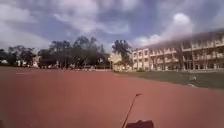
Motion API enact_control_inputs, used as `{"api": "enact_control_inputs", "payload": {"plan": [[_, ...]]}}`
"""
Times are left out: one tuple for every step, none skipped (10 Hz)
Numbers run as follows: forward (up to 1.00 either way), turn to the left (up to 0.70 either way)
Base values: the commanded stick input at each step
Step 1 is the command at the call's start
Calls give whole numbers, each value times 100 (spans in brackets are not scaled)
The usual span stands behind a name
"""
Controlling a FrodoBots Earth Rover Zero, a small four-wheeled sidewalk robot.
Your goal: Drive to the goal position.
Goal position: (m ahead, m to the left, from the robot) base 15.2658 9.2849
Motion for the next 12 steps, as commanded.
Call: {"api": "enact_control_inputs", "payload": {"plan": [[70,0],[70,0],[70,0],[70,0],[70,0],[70,0],[70,0],[70,0],[70,0],[70,0],[70,0],[70,0]]}}
